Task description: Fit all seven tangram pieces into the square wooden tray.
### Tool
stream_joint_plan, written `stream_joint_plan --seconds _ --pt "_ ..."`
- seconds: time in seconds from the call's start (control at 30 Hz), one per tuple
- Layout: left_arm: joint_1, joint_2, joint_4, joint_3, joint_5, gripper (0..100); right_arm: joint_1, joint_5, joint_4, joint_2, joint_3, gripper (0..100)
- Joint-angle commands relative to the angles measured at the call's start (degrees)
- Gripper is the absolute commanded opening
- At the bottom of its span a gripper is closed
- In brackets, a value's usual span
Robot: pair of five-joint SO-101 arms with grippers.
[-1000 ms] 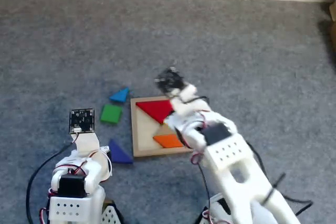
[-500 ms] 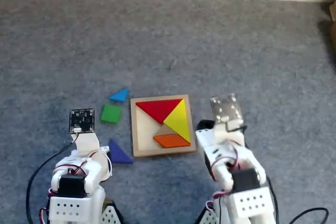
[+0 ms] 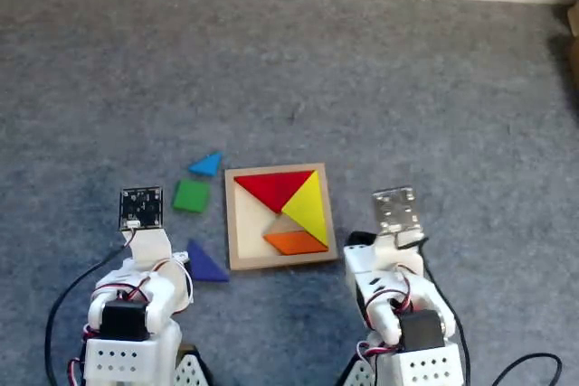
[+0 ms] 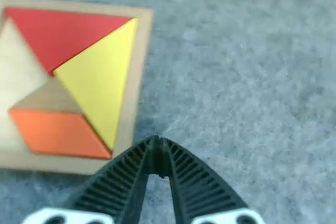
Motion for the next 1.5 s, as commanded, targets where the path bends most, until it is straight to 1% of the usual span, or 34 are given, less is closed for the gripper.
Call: stream_joint_plan --seconds 0.0,0.17,0.3,0.47,0.63,0.7,0.8,0.93,0.97,1.03,1.13,1.2,1.37,1.47 --pt "-0.5 -0.6 0.3 1.2 -0.1 0 2.6 -3.3 1.1 -0.6 1.8 1.7" --pt "-0.2 -0.6 0.3 1.2 -0.2 0 3.2 -3.5 1.3 -0.3 7.9 1.2" --pt "-0.2 -0.6 0.3 1.2 -0.1 0 5.0 -3.5 1.3 -0.3 8.2 1.2" --pt "0.0 -0.6 0.3 1.2 -0.2 0 5.1 -3.5 3.0 0.1 8.2 1.2" --pt "6.7 -0.6 0.3 1.2 -0.3 0 5.0 -3.5 3.6 -0.4 8.2 1.2" --pt "8.4 -0.6 0.3 1.2 -0.4 0 5.0 -3.4 3.6 -0.4 8.2 1.2" --pt "8.5 -0.6 0.2 1.1 -0.5 0 5.0 -3.3 3.6 -0.5 8.2 1.2" --pt "8.4 -0.6 -1.2 -3.7 -0.4 0 5.0 -3.3 3.6 -0.5 8.2 1.2" --pt "8.5 -0.6 -3.8 -4.8 -0.1 0 5.1 -3.3 3.6 -0.5 8.2 1.2" --pt "9.1 -0.6 -11.3 -5.0 -0.1 0 5.1 -3.3 2.5 -0.5 8.2 1.2" --pt "11.0 -0.6 -18.7 0.2 -0.1 0 5.1 -3.3 1.9 -0.5 8.2 1.2" --pt "12.1 -0.5 -22.2 1.2 -0.2 0 5.1 -3.3 1.8 -0.5 8.2 1.2" --pt "11.0 -0.5 -27.8 0.2 -0.4 0 7.2 -3.3 1.5 -0.5 8.2 1.2" --pt "9.7 -0.6 -29.2 -1.1 -0.5 0 7.2 -3.3 1.5 -0.5 8.2 1.2"
